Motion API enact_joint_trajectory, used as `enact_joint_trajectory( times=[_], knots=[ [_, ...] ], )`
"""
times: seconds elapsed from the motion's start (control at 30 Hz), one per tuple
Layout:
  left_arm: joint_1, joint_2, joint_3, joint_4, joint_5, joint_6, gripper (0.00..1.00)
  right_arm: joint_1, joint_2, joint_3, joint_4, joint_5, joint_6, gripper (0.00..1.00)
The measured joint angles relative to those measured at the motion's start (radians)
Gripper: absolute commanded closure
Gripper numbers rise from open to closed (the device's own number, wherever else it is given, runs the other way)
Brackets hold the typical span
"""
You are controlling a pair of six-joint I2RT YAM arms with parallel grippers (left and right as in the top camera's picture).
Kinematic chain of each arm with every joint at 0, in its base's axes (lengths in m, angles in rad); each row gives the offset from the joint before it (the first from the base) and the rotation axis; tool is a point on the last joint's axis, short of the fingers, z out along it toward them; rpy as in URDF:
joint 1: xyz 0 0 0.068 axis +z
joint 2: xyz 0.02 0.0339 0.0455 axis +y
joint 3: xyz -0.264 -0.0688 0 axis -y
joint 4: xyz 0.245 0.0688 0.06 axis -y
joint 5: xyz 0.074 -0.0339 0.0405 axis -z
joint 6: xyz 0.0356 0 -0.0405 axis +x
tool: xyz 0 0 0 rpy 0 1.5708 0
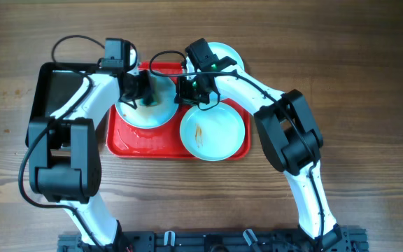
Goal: Clean dirty plates on tray and stack at the side
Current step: 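Scrub the left plate with the sponge while the right gripper holds it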
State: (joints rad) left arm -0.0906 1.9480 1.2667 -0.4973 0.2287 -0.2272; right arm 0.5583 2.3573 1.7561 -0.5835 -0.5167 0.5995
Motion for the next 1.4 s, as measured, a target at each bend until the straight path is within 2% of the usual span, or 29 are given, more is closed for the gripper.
enact_joint_trajectory(
  times=[0.17, 0.3, 0.4, 0.53, 0.73, 0.97, 1.1, 1.2, 1.4],
  knots=[
    [-0.003, 0.002, 0.000, -0.128, 0.194, 0.063, 0.96, 0.002, 0.000, 0.000, -0.002, 0.000, -0.002, 0.96],
    [0.002, 0.003, -0.001, -0.248, 0.214, 0.103, 0.96, 0.004, 0.000, 0.000, -0.003, 0.000, -0.007, 0.96],
    [0.011, 0.003, 0.000, -0.281, 0.127, 0.082, 0.96, 0.012, 0.000, 0.000, -0.002, -0.007, -0.010, 0.96],
    [0.019, -0.003, 0.005, -0.277, -0.066, -0.024, 0.96, 0.015, 0.000, 0.000, 0.003, -0.007, -0.010, 0.96],
    [0.022, -0.009, 0.006, -0.137, -0.337, -0.114, 0.96, 0.015, 0.000, 0.000, 0.004, -0.007, -0.008, 0.96],
    [-0.008, 0.002, -0.005, 0.058, -0.418, -0.130, 0.96, 0.011, 0.000, 0.000, 0.005, -0.006, 0.004, 0.96],
    [-0.047, 0.003, -0.006, 0.113, -0.397, -0.131, 0.96, 0.003, 0.000, 0.000, 0.004, -0.006, 0.006, 0.96],
    [-0.054, 0.003, -0.006, 0.105, -0.285, -0.127, 0.96, 0.003, 0.000, 0.000, 0.001, -0.005, 0.005, 0.96],
    [-0.054, 0.003, -0.003, -0.040, -0.079, -0.126, 0.96, 0.003, 0.000, 0.000, -0.003, -0.006, -0.015, 0.96]
  ],
)
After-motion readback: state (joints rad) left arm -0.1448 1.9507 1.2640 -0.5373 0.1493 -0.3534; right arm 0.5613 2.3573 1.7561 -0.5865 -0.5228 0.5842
